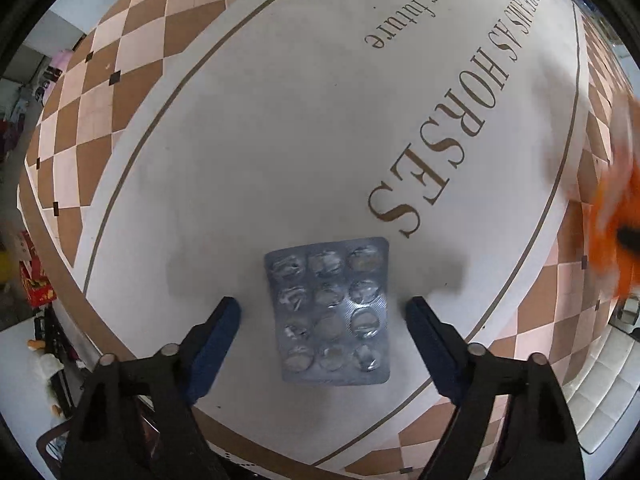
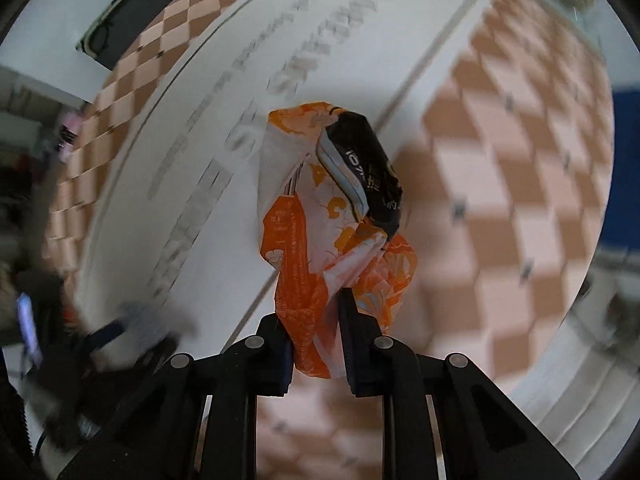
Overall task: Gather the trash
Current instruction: 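Grasp the orange snack bag with the right tool while the left tool grasps another blister pack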
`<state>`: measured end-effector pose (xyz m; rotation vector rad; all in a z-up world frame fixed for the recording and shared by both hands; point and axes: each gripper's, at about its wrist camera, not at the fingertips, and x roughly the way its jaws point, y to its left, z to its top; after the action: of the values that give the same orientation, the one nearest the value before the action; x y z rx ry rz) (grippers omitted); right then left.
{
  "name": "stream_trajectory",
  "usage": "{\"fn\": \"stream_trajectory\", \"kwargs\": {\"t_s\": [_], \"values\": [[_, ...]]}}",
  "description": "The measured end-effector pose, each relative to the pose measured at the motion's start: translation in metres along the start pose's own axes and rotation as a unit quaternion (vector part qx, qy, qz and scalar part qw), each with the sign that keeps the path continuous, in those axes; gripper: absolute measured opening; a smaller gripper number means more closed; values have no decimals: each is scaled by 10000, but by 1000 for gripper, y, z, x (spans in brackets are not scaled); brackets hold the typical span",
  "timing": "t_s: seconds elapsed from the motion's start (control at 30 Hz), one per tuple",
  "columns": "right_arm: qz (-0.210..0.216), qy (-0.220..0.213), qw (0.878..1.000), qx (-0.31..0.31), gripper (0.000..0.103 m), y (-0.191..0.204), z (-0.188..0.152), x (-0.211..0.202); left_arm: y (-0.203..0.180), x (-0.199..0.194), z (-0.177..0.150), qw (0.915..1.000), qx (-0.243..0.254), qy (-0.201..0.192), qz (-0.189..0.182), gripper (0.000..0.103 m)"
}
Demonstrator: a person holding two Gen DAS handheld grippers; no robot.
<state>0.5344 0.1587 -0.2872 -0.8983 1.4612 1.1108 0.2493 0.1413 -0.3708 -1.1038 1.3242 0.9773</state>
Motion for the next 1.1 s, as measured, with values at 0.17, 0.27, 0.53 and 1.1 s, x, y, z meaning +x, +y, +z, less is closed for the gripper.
{"fn": "stream_trajectory", "kwargs": {"t_s": [0.17, 0.27, 0.53, 1.1], "values": [[373, 365, 9982, 288, 21, -2, -50, 8, 9, -3, -4, 9999, 34, -101, 3, 72], [345, 416, 9975, 454, 21, -4, -61, 18, 20, -10, -2, 9997, 83, -230, 14, 61], [393, 502, 9955, 697, 21, -3, -58, 37, 38, -16, -6, 9994, 150, -313, -69, 54], [927, -397, 9883, 1146, 12, 20, -91, -8, 25, -125, -70, 9855, 1118, -1256, -240, 54]]}}
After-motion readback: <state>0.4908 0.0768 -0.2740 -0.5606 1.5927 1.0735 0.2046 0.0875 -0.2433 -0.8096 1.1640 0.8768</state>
